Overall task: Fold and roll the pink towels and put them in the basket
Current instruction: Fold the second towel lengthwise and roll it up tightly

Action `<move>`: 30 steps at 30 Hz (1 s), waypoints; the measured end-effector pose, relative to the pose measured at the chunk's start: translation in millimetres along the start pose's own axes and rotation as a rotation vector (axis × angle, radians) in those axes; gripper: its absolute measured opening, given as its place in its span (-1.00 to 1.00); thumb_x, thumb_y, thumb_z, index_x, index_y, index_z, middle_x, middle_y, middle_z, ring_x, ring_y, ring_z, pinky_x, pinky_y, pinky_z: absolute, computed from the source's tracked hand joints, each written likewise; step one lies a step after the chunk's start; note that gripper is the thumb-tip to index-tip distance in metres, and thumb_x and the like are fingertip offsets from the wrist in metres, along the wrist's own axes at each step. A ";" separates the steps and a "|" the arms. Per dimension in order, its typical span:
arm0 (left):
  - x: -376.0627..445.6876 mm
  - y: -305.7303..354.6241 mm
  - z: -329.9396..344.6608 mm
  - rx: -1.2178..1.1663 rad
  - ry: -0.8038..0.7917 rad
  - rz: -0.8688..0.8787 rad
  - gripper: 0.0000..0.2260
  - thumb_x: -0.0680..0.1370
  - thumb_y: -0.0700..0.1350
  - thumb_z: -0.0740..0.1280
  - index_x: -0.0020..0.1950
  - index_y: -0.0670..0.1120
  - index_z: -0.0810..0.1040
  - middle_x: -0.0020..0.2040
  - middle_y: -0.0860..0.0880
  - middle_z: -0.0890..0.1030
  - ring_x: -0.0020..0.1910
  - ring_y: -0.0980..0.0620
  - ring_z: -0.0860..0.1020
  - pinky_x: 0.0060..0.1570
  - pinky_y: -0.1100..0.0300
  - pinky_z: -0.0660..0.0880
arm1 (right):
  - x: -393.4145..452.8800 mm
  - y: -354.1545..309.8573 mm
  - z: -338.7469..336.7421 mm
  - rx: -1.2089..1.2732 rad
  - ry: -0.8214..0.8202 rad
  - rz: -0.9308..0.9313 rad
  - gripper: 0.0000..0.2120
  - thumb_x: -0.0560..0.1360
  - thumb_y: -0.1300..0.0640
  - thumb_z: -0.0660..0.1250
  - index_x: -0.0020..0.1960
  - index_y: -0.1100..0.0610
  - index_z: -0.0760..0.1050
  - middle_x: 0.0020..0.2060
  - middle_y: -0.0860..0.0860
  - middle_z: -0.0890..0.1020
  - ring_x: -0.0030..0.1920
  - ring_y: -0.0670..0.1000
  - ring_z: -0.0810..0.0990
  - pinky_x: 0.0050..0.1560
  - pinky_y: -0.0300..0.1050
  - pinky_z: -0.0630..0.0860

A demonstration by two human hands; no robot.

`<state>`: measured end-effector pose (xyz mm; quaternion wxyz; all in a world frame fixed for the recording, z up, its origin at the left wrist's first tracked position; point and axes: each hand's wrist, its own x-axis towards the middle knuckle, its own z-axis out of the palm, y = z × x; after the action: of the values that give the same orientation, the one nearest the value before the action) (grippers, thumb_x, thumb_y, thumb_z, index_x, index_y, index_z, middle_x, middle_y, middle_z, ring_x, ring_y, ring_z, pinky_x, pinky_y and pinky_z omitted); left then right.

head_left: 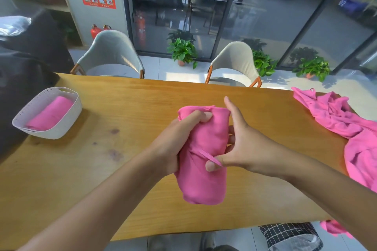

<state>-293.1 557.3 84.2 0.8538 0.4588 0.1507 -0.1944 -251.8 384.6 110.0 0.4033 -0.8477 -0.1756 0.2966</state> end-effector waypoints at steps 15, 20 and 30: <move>13.8 -18.7 7.8 0.053 -0.034 0.032 -0.78 0.45 -0.04 0.41 0.00 -0.12 0.71 0.03 -0.27 0.69 -0.06 -0.16 0.68 0.03 0.03 0.63 | 1.9 46.0 -20.1 0.483 -0.362 0.025 -0.10 0.33 0.30 0.62 0.47 -0.19 0.28 0.27 0.07 0.62 0.28 0.10 0.61 0.26 0.00 0.55; 34.1 -13.1 26.0 -0.019 0.062 0.077 -0.88 0.41 -0.04 0.47 -0.17 -0.07 0.74 -0.10 -0.21 0.69 -0.19 -0.13 0.68 -0.17 0.08 0.64 | 7.4 75.3 -34.6 0.938 -0.418 0.084 -0.25 0.39 0.43 0.48 0.48 0.03 0.36 0.16 0.26 0.61 0.11 0.16 0.64 0.15 -0.03 0.58; 70.2 12.8 52.7 -0.189 0.274 0.335 -0.42 0.49 0.13 0.44 0.42 -0.11 0.48 0.32 -0.32 0.56 0.29 -0.33 0.56 0.31 -0.25 0.48 | 13.2 116.3 -64.9 0.932 0.174 0.104 -0.41 0.37 -0.09 0.50 0.30 0.17 0.49 0.12 0.14 0.69 -0.03 0.07 0.72 -0.09 -0.11 0.57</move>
<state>-221.2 505.7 91.0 0.8847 0.4178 0.2046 0.0292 -193.1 282.7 46.0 0.7383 -0.6059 0.0529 0.2915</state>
